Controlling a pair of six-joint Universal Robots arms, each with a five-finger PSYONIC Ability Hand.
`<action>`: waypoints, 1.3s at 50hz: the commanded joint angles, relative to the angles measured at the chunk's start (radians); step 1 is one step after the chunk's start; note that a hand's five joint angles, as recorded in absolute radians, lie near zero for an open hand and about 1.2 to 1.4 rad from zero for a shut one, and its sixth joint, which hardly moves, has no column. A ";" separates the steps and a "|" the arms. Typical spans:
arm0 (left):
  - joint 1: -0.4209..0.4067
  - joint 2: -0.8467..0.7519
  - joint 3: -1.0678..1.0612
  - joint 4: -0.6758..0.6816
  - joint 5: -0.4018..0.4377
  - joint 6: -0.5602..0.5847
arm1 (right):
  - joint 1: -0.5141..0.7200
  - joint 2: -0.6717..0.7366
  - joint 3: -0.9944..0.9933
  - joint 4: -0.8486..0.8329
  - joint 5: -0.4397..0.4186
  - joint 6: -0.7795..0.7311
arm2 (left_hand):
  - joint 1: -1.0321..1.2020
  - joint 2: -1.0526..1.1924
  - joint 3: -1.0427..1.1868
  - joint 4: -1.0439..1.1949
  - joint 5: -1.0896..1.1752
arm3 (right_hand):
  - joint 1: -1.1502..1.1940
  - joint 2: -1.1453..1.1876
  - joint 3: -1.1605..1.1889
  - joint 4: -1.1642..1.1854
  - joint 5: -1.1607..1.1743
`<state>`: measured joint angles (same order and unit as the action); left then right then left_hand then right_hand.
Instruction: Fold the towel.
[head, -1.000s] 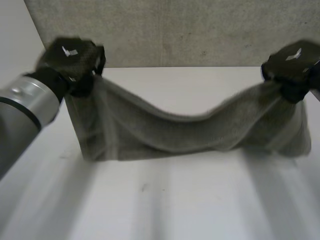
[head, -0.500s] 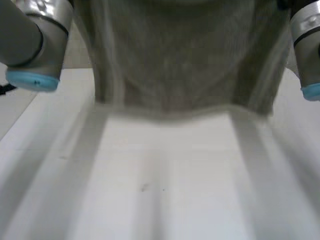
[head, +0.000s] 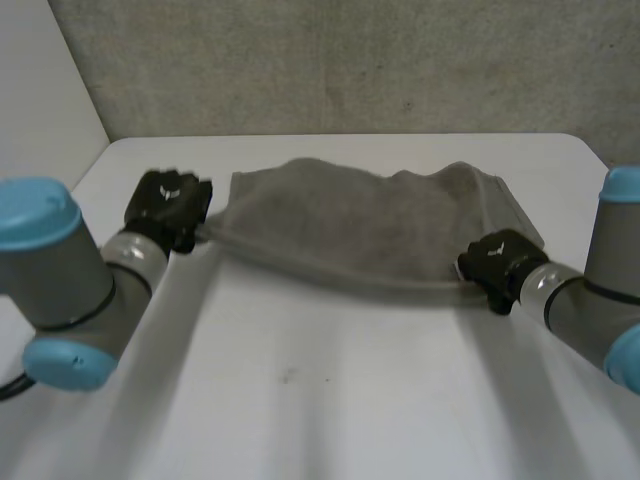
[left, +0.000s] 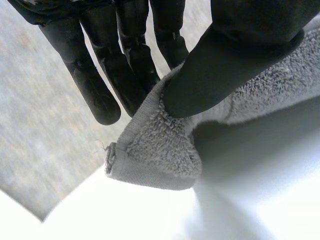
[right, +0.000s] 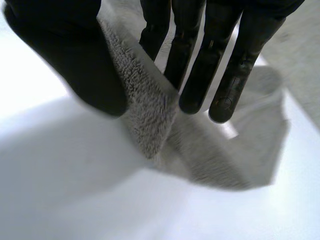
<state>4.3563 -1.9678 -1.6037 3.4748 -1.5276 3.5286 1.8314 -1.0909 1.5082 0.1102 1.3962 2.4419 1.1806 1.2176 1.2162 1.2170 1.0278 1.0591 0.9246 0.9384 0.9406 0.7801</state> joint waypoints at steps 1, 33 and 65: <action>0.046 0.065 -0.157 0.093 -0.002 0.007 | -0.055 0.006 0.049 -0.069 -0.062 0.124 | 0.216 0.179 0.180 0.179 0.194 | -0.474 -0.340 -0.353 -0.356 -0.370; 0.065 0.159 -0.268 0.107 -0.002 -0.008 | -0.170 -0.035 -0.008 -0.080 -0.264 -0.015 | 0.216 0.179 0.180 0.179 0.194 | -0.519 -0.385 -0.398 -0.401 -0.415; 0.074 0.159 -0.280 0.109 0.000 -0.008 | -0.075 0.339 -0.396 0.069 -0.310 -0.073 | 0.216 0.179 0.180 0.179 0.194 | -0.399 -0.264 -0.278 -0.280 -0.294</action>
<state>4.4301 -1.8086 -1.8838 3.5832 -1.5289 3.5205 1.7578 -0.7746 1.1247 0.1798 1.0749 2.3713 1.1807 1.2175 1.2162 1.2171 1.0278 0.6352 0.5363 0.5458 0.5447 0.3557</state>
